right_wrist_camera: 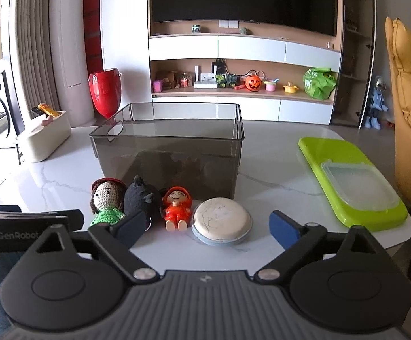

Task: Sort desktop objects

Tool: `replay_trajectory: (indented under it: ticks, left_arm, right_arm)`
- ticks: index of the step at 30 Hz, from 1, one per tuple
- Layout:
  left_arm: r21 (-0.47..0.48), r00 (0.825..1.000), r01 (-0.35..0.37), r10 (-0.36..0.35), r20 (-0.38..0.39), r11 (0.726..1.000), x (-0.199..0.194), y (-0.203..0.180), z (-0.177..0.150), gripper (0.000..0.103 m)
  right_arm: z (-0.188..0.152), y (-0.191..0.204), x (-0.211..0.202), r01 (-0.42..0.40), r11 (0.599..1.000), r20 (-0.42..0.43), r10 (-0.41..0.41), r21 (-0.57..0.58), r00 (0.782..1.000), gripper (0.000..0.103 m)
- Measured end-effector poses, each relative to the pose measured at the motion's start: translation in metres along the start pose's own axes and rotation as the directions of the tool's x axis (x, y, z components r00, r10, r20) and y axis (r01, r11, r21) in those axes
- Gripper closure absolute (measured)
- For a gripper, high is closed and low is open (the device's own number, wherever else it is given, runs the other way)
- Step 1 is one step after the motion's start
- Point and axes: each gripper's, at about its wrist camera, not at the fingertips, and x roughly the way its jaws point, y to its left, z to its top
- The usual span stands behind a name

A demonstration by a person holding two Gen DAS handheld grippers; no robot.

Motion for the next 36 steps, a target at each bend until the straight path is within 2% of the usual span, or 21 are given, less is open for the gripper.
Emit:
replay_trajectory:
  ticks: [13, 36]
  left_arm:
    - [0.003, 1.000, -0.013, 0.013, -0.006, 1.000, 0.0012, -0.0005, -0.0006, 0.000]
    - [0.004, 1.000, -0.019, 0.019, -0.002, 1.000, 0.0031, -0.0007, -0.0016, 0.000]
  right_arm:
    - [0.0004, 0.0000, 0.0052, 0.017, 1.000, -0.019, -0.017, 0.010, 1.000, 0.000]
    - [-0.0014, 0.0009, 0.0075, 0.047, 0.999, -0.016, -0.047, 0.004, 0.999, 0.000]
